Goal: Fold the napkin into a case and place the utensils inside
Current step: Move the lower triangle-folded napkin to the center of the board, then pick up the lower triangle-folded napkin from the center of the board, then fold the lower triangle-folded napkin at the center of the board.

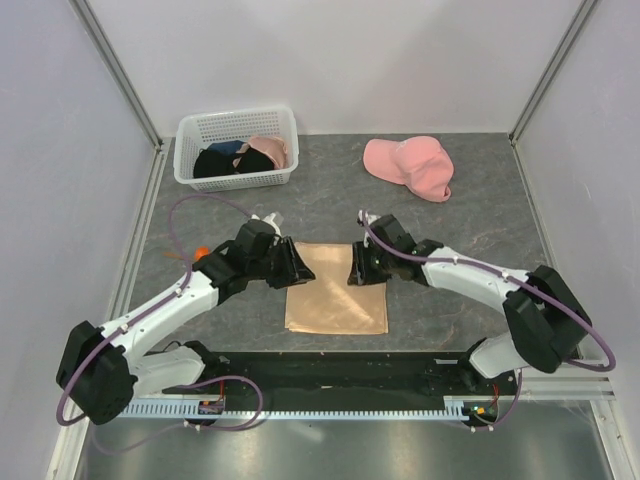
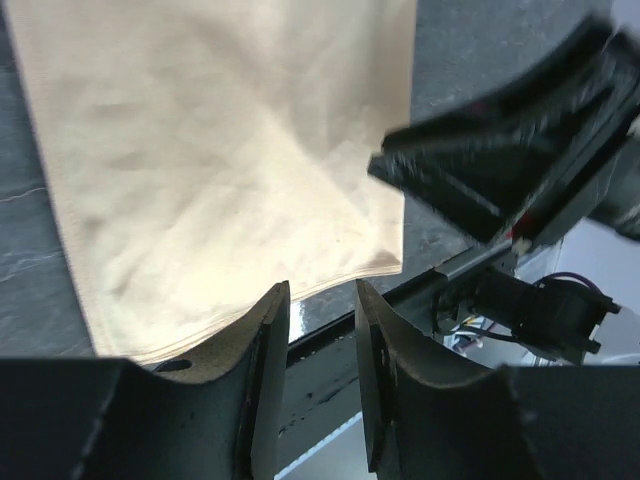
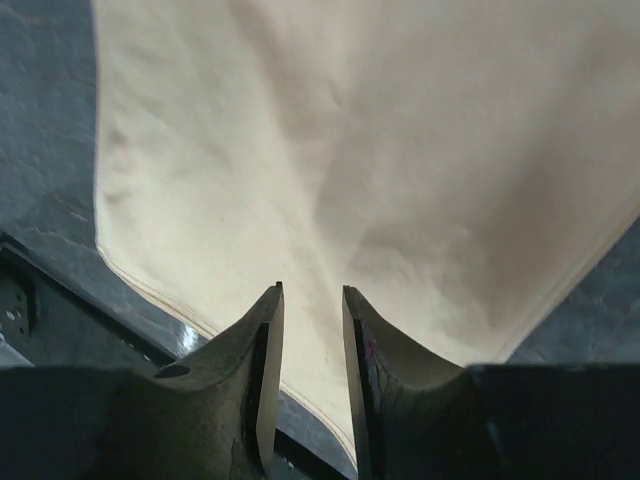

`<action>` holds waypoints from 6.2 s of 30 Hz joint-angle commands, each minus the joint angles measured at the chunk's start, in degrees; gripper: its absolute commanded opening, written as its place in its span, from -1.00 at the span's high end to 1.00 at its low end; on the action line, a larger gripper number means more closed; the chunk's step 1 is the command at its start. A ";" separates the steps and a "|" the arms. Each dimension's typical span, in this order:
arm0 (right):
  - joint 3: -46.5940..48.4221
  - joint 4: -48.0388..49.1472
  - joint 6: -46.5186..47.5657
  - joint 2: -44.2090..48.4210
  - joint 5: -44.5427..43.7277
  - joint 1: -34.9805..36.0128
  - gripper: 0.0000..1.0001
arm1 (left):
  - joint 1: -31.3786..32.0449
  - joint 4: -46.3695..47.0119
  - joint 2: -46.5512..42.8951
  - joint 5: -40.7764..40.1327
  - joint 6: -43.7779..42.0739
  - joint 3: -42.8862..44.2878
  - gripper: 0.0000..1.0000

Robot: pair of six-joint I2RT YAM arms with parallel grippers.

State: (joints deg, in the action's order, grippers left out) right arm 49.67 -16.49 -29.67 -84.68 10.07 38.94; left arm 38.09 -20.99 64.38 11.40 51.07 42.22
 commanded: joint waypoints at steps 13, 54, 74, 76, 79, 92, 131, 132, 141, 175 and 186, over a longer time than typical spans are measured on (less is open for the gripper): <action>-9.43 -5.21 3.81 3.39 -19.72 -4.48 0.36 | -5.92 -3.62 -6.10 4.86 -4.14 -1.79 0.21; 13.35 -11.46 -4.17 -16.82 -22.80 31.72 -0.27 | -18.49 -9.94 -14.90 3.54 -6.95 -4.07 0.19; 9.57 -5.42 -7.68 -13.16 -24.68 34.19 1.00 | -21.39 -8.02 -12.44 7.66 -8.09 -5.65 0.05; 7.90 -2.86 -8.55 -10.34 -21.51 33.05 1.00 | -21.39 -6.44 -10.26 8.90 -7.74 -6.18 -0.10; 4.22 2.33 -10.14 -4.98 -15.00 29.98 1.00 | -21.30 -3.88 -6.13 11.45 -7.12 -5.40 -0.18; -15.20 22.01 -20.51 9.61 4.96 16.09 1.00 | -20.07 5.87 9.35 10.49 -2.29 -0.91 -0.24; -26.20 32.75 -23.24 13.50 18.05 8.26 1.00 | -17.34 9.86 27.12 5.07 -6.23 6.47 0.94; -26.46 33.01 -22.89 13.23 18.58 8.61 1.00 | -17.34 7.05 25.81 3.12 -7.38 7.95 0.96; -32.17 53.56 -30.08 3.22 22.01 15.11 1.00 | -10.08 -13.62 23.86 -19.02 -8.54 16.47 0.96; -32.55 57.95 -30.18 -3.99 21.05 21.17 1.00 | 3.14 -38.60 43.12 -40.58 2.20 42.61 0.96; -27.34 76.33 -38.97 -14.98 25.79 24.96 1.00 | -0.56 -37.36 36.42 -40.41 -2.99 37.40 0.96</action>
State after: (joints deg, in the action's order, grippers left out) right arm 23.90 54.22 -65.39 -96.99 26.55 61.89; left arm 38.37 -63.42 98.45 -22.68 51.27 76.27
